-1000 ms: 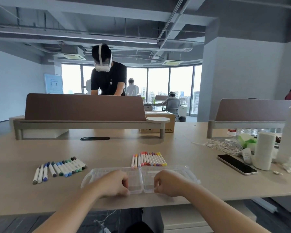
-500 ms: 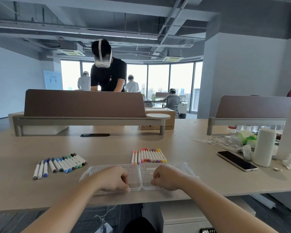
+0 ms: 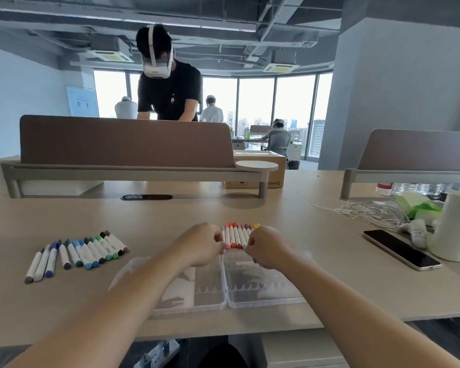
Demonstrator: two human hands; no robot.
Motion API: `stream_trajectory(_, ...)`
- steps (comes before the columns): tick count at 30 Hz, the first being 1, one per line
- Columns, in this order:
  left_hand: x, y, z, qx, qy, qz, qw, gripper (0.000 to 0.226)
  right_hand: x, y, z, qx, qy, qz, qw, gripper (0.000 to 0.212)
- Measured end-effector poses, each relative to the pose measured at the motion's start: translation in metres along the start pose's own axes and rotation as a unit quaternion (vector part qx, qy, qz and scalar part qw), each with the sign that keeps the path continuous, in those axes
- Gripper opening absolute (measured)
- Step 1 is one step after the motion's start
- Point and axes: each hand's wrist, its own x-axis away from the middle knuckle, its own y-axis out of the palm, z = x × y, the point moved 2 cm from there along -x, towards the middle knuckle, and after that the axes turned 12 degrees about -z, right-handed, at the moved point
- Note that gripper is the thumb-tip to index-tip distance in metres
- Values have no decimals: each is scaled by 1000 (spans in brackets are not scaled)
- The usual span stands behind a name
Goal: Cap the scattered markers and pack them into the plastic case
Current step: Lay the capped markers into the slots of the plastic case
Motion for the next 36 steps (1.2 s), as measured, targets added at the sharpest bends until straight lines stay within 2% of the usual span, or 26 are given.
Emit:
stream_trajectory(3,-20,-1,-2,3,4,6,1000,20,-34,-2,0,-12,17,33,999,17)
stream_trajectory(9,-55,-10,-17,-9,-4,-3,1000,15,-100,-6,-7,41,76,53,995,9)
stream_trajectory(11,-63,-12,-23,-7,-7,-4,1000,14,-112,-9,-9,52,83,49,994,15)
stream_trajectory(13,-71,-12,-29,-1,-10,-8,1000,13,-124,-10,-12,55,89,24,994,20)
stream_trajectory(17,-82,-12,-38,6,-11,-17,1000,17,-136,-8,-21,107,106,-30,988,9)
stream_trajectory(20,-86,-9,-44,4,-15,-22,1000,17,-145,-5,-25,132,120,-42,983,19)
stream_trajectory(24,-90,-7,-51,7,-26,-15,1000,19,-153,-7,-33,154,147,-83,974,19)
stream_trajectory(28,-87,-9,-56,8,-27,-9,1000,23,-156,-5,-40,173,156,-122,965,13)
stream_trajectory(36,-62,-16,-49,6,-25,7,1000,21,-134,-19,-47,173,134,-129,967,6)
